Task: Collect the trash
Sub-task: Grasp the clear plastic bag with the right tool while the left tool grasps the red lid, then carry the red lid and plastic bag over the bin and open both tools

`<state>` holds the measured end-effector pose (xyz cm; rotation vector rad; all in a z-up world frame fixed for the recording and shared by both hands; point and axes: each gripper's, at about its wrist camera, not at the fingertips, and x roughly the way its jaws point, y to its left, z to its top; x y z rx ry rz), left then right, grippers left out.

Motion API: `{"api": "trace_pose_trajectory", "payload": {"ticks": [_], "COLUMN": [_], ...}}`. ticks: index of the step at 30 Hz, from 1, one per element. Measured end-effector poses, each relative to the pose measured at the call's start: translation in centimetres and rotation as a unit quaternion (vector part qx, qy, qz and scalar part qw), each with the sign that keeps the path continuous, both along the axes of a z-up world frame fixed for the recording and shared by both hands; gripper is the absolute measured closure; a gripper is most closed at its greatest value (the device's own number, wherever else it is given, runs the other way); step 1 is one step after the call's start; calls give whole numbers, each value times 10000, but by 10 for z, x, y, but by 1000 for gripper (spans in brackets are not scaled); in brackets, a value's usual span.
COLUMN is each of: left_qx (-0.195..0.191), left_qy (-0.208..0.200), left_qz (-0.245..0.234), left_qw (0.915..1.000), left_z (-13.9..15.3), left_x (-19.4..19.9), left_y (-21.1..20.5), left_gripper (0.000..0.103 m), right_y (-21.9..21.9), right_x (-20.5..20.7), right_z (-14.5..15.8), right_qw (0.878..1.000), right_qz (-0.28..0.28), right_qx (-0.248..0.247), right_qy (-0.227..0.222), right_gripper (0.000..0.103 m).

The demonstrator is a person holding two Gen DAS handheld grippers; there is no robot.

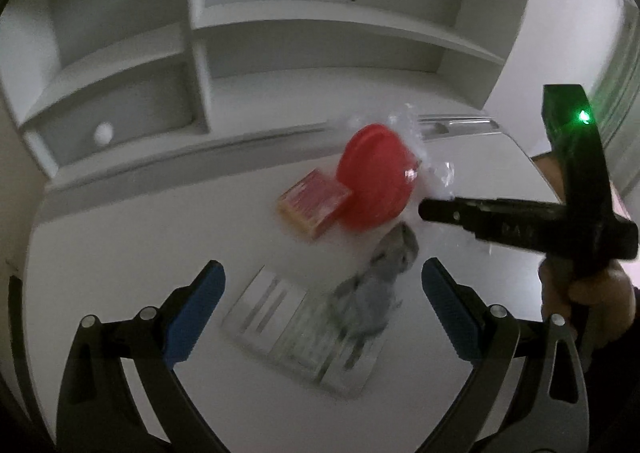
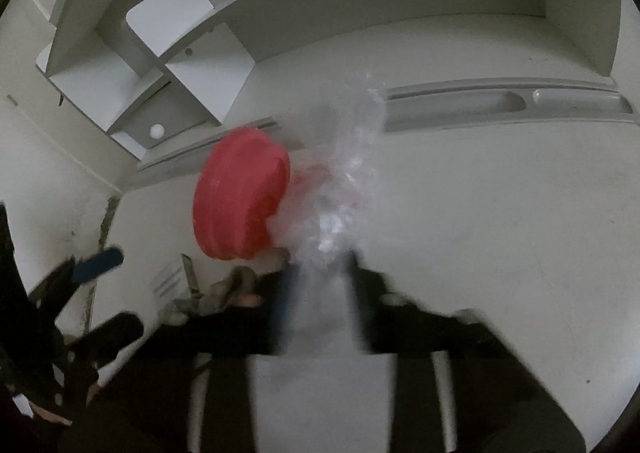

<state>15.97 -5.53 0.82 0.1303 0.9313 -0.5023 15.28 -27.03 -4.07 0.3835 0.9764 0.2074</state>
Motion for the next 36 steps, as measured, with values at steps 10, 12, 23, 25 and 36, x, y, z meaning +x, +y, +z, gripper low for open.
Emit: {"api": "trace_pose_trajectory", "payload": {"ticks": [10, 12, 23, 25, 36], "left_qx": [521, 619, 49, -156, -533], "left_qy": [-393, -510, -630, -623, -260], "left_qz": [-458, -453, -400, -523, -2456], "left_qw": [9968, 9957, 9972, 9966, 9676], "left_z": [0, 0, 51, 64, 42], "left_x": [19, 22, 14, 3, -133], "left_y": [-78, -87, -94, -100, -267], "left_gripper": [8, 15, 88, 90, 99], "right_y": [-48, -57, -105, -118, -237], "right_x": [-50, -62, -144, -166, -360], "right_z": [28, 29, 40, 44, 23], "right_qw": [9974, 9970, 9913, 9885, 9420], "right_qz": [-508, -590, -1106, -1289, -3273], "right_qx": [-253, -230, -238, -305, -463], "right_qy": [-442, -450, -670, -731, -583], "right_gripper": [88, 88, 88, 88, 88]}}
